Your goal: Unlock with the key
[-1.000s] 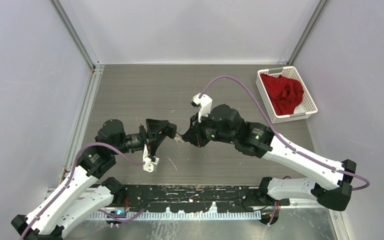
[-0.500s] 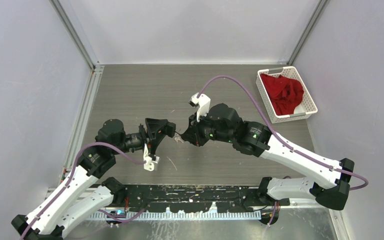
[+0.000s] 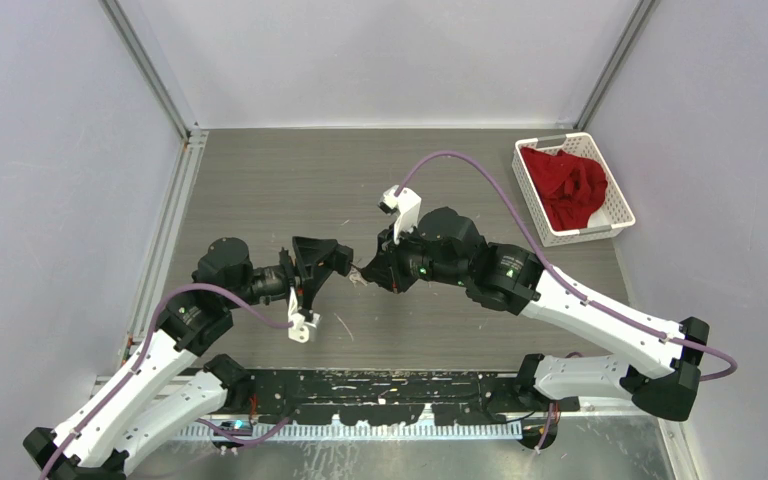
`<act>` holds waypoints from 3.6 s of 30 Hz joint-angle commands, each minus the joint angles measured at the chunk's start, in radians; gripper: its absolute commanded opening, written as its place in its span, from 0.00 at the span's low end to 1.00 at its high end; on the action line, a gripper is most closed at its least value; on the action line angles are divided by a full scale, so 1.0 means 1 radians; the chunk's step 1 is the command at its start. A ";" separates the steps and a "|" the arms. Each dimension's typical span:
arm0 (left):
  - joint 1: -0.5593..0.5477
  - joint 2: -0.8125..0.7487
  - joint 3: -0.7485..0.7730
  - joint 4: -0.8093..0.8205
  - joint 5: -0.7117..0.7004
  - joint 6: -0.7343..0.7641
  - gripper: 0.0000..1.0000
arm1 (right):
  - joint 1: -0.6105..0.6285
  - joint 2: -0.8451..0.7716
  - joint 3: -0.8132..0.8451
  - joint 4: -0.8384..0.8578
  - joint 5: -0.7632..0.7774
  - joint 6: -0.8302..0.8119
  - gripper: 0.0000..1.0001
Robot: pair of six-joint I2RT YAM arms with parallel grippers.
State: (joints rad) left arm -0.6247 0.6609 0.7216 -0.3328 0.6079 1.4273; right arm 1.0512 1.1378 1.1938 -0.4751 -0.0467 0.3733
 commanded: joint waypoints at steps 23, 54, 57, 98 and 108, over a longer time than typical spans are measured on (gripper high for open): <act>-0.006 -0.022 0.082 0.072 0.156 0.092 0.00 | -0.005 0.019 -0.028 0.271 0.034 -0.088 0.01; -0.017 -0.011 0.067 0.058 0.033 0.094 0.00 | -0.073 0.062 -0.033 0.382 -0.026 -0.056 0.70; -0.018 -0.011 0.074 0.044 0.022 0.097 0.00 | -0.076 0.091 -0.009 0.370 -0.076 -0.065 0.62; 0.035 0.229 0.372 -0.457 0.098 -0.883 0.90 | -0.229 0.071 0.000 0.361 -0.688 -0.176 0.01; 0.155 0.357 0.431 -0.614 0.460 -1.082 0.66 | -0.227 0.132 0.068 0.330 -0.704 -0.192 0.01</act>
State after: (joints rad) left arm -0.4728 1.0229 1.1191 -0.8715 0.8673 0.4576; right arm 0.8215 1.2716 1.1675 -0.2287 -0.7097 0.1890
